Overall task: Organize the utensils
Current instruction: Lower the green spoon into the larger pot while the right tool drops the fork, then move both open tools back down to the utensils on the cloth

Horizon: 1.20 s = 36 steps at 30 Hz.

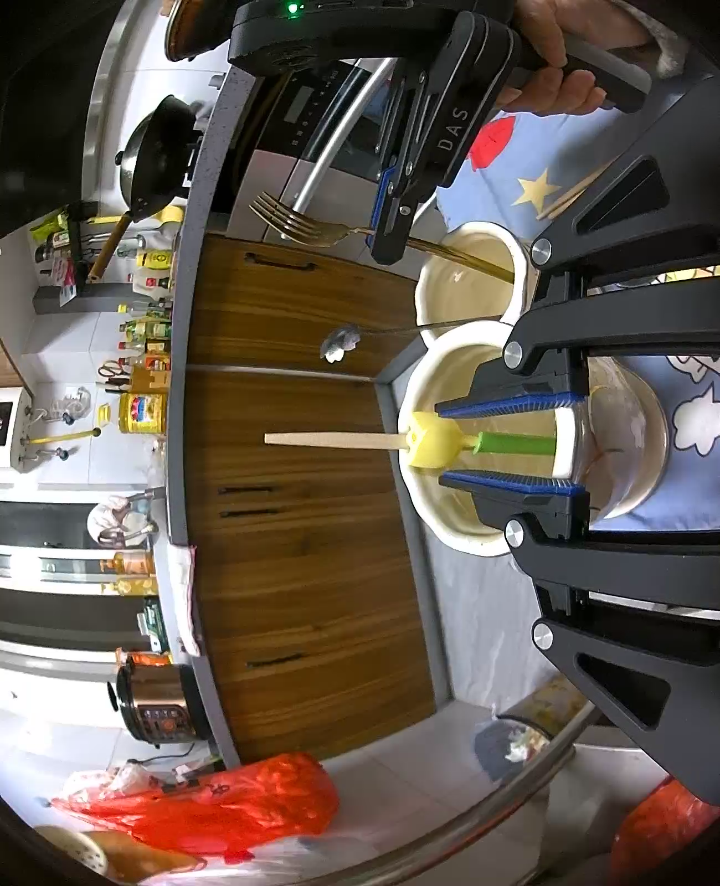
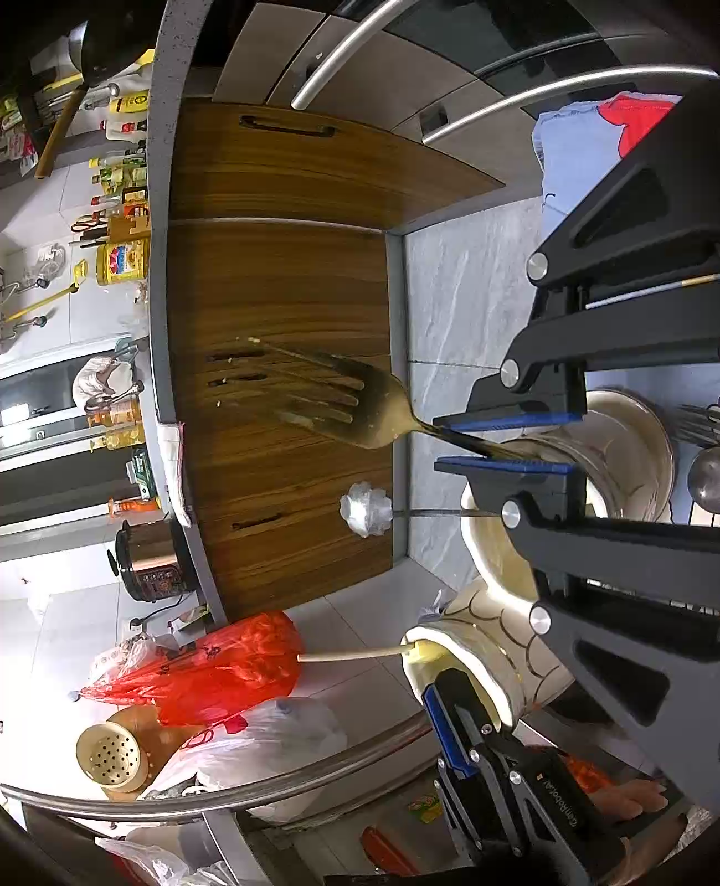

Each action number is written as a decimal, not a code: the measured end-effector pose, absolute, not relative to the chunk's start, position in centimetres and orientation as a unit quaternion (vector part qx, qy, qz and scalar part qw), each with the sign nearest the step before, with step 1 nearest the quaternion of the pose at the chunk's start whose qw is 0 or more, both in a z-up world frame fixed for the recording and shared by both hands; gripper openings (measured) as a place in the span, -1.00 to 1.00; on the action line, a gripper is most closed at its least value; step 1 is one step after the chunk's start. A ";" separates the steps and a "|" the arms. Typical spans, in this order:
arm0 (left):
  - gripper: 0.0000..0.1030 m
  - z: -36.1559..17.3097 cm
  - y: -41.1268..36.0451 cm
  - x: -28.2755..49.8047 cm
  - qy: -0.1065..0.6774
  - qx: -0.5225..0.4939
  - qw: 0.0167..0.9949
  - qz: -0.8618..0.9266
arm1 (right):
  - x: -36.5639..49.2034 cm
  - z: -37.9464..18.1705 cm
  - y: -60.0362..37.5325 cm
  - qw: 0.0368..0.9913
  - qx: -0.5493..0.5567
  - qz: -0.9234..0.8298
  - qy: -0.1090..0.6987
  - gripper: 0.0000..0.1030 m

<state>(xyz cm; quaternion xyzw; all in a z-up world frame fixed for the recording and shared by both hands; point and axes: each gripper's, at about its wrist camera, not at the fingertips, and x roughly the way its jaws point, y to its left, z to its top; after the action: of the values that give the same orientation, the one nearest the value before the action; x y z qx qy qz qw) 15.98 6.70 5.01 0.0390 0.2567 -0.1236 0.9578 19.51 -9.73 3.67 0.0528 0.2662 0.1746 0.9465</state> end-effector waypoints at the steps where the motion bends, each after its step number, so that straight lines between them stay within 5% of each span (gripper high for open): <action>1: -0.43 5.1 6.7 16.0 0.255 0.039 0.958 -0.125 | 19.6 3.7 -9.7 0.946 0.054 0.175 0.268 -0.83; 8: -0.34 5.2 6.7 15.9 0.250 0.039 0.960 -0.124 | 19.7 3.9 -9.6 0.947 0.051 0.172 0.268 -0.73; 17: -0.16 5.6 6.9 15.4 0.244 0.032 0.962 -0.116 | 19.1 4.2 -9.6 0.946 0.051 0.177 0.265 -0.30; 24: 0.28 6.8 6.6 14.4 0.234 0.021 0.966 -0.106 | 17.9 4.9 -10.0 0.947 0.054 0.176 0.263 0.06; 30: 0.60 9.0 6.5 12.5 0.221 0.008 0.971 -0.095 | 15.7 6.6 -11.9 0.948 0.077 0.170 0.256 0.75; 36: 0.85 10.3 5.5 10.0 0.213 0.007 0.974 -0.075 | 12.4 7.6 -14.3 0.955 0.075 0.136 0.253 0.91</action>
<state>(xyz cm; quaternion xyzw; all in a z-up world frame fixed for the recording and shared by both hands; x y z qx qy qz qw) 10.02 5.55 10.29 0.0072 0.2132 -0.0746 0.9741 12.41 -14.31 7.65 0.0750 0.2529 0.1356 0.9550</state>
